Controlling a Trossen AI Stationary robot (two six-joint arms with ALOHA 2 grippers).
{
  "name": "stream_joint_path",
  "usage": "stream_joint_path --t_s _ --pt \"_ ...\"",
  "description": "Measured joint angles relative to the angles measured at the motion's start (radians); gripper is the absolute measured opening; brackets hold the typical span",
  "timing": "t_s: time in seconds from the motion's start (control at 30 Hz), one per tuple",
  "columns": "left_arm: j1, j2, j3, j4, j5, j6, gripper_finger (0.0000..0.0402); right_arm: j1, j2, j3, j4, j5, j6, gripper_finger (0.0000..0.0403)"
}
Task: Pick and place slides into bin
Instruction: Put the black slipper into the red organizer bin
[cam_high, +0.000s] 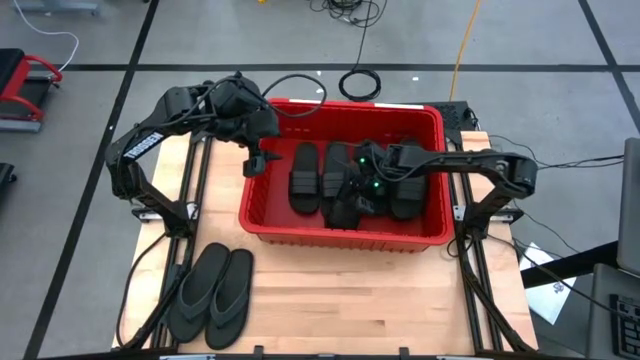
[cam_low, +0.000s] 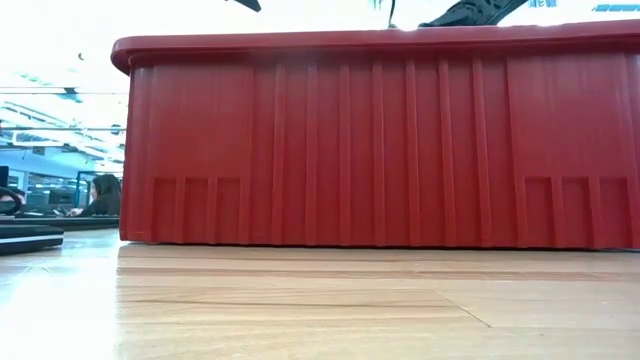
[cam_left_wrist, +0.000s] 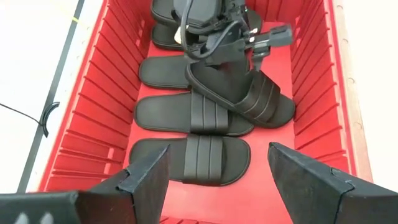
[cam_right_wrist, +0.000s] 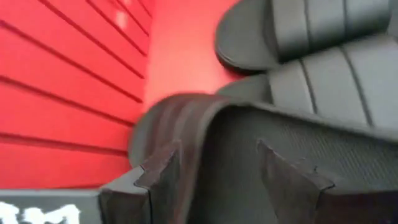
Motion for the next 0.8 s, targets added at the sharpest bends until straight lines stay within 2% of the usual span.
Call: stream_joint_path --t_s 0.37,0.53,0.63,0.77,0.8 --pt "-0.02 0.0 0.0 0.0 0.007 0.016 0.0266 0.032 0.055 -0.001 -0.033 -0.061 0.022 0.0201" --pt "-0.025 0.0 -0.001 0.0 0.006 0.012 0.0266 0.042 0.085 -0.001 0.001 -0.147 0.04 0.0197" --pt "-0.028 0.0 -0.001 0.0 0.007 0.012 0.0266 0.039 0.087 -0.001 0.005 -0.181 0.005 0.0156" --pt "-0.037 0.0 -0.001 0.0 0.007 0.012 0.0266 0.029 0.079 -0.001 0.001 -0.205 0.0 0.0035" --pt "-0.039 0.0 -0.001 0.0 0.007 0.012 0.0266 0.029 0.075 -0.001 0.003 -0.209 0.001 0.0019"
